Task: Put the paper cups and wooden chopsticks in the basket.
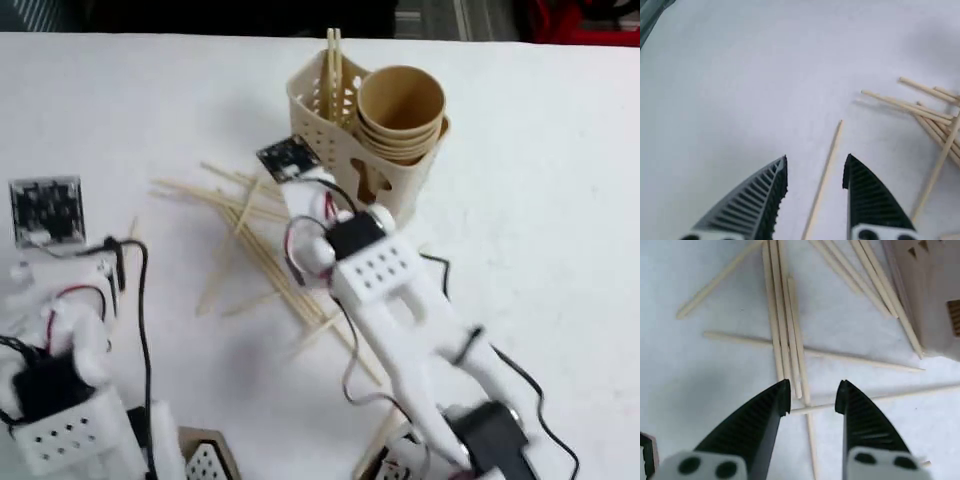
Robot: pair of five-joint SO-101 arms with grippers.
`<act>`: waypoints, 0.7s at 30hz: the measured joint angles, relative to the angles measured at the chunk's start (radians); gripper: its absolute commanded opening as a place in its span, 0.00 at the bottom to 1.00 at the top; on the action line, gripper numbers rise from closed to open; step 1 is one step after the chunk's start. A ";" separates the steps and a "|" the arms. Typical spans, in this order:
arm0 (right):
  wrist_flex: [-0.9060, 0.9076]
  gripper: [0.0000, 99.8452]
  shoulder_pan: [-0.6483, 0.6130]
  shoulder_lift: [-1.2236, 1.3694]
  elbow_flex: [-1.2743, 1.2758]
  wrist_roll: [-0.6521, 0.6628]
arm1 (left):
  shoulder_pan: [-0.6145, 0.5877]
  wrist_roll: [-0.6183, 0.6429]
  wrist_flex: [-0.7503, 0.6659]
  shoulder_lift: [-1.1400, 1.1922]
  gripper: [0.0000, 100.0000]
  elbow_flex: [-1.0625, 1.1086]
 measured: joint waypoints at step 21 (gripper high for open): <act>-0.003 0.16 -0.049 0.738 -0.483 0.005 | -0.054 -0.015 -0.021 -0.525 0.19 0.509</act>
